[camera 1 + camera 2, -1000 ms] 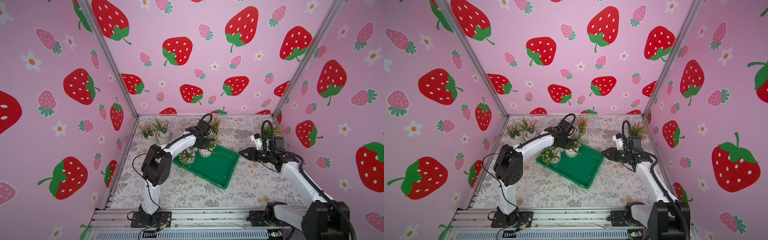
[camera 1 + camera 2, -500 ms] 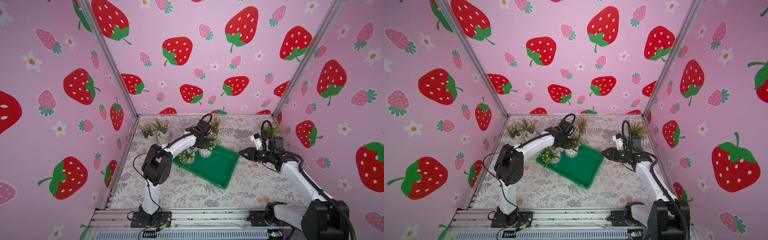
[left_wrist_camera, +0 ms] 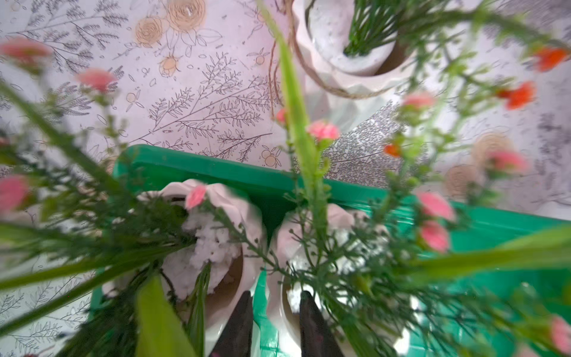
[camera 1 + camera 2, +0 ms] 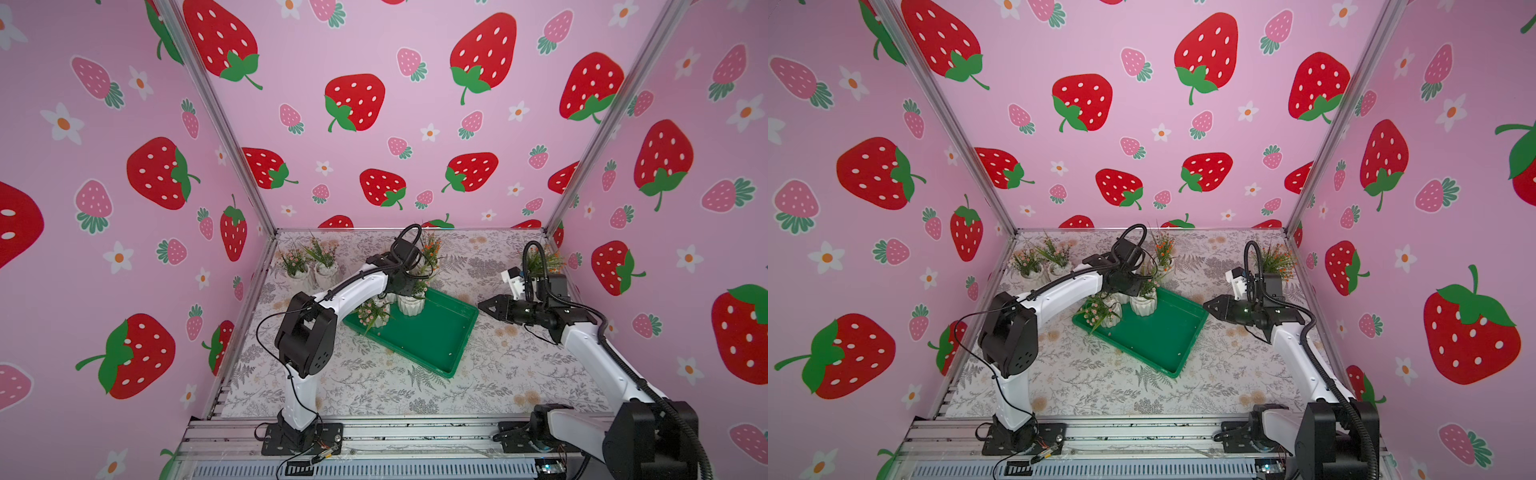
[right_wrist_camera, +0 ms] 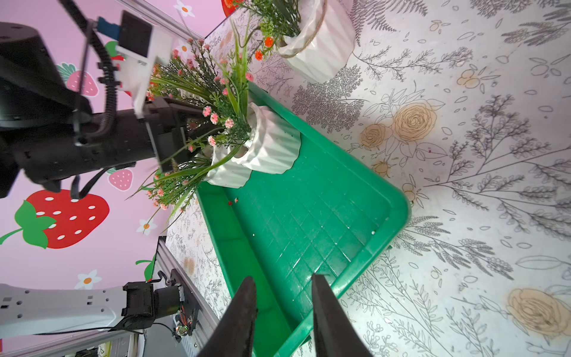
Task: Put the potted gypsophila into the storage box
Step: Place the baby's breath potted plant at the storage box, then pick up the baby's breath potted plant from the center of the board.
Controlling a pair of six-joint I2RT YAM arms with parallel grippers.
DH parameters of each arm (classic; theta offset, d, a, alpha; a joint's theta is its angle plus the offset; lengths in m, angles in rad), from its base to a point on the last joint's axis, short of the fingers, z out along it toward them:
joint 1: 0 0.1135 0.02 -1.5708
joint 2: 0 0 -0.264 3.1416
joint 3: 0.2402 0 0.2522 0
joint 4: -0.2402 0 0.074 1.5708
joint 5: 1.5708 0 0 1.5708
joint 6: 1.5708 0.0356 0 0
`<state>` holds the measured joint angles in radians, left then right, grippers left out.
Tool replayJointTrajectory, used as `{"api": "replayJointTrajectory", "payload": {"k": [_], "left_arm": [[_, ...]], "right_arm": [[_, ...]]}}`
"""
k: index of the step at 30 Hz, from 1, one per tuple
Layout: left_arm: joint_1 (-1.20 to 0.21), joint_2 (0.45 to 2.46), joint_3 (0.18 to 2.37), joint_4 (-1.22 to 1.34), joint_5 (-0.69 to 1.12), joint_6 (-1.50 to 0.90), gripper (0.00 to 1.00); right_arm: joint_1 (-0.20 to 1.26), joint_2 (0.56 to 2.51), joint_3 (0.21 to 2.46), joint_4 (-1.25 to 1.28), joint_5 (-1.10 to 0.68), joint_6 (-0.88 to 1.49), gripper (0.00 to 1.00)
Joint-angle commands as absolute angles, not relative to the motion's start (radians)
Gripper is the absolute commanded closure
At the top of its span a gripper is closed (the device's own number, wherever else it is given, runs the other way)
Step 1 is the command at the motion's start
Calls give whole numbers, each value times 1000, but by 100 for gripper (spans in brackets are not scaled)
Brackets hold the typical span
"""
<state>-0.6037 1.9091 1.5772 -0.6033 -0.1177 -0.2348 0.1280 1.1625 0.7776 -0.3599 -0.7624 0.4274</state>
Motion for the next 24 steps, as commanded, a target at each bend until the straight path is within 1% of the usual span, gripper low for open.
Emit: {"api": "replayJointTrajectory", "payload": {"k": [1,8,14,19,24], "left_arm": [[-599,1799,1546,-553,-55,-253,70],[-599,1640,1440,-519,61,-276,69],[-596,1450,1241,-360,131,-278,70],[-594,1314,1085,-195,198,-257,69],[-591,1251,997,-89,232,-247,69]], "right_arm": [[123,1144,783,-378,-725,411,67],[121,1134,804,-419,-647,375,67],[121,1114,843,-486,-515,336,67],[121,1132,906,-560,-324,294,67],[122,1196,983,-607,-154,259,67]]}}
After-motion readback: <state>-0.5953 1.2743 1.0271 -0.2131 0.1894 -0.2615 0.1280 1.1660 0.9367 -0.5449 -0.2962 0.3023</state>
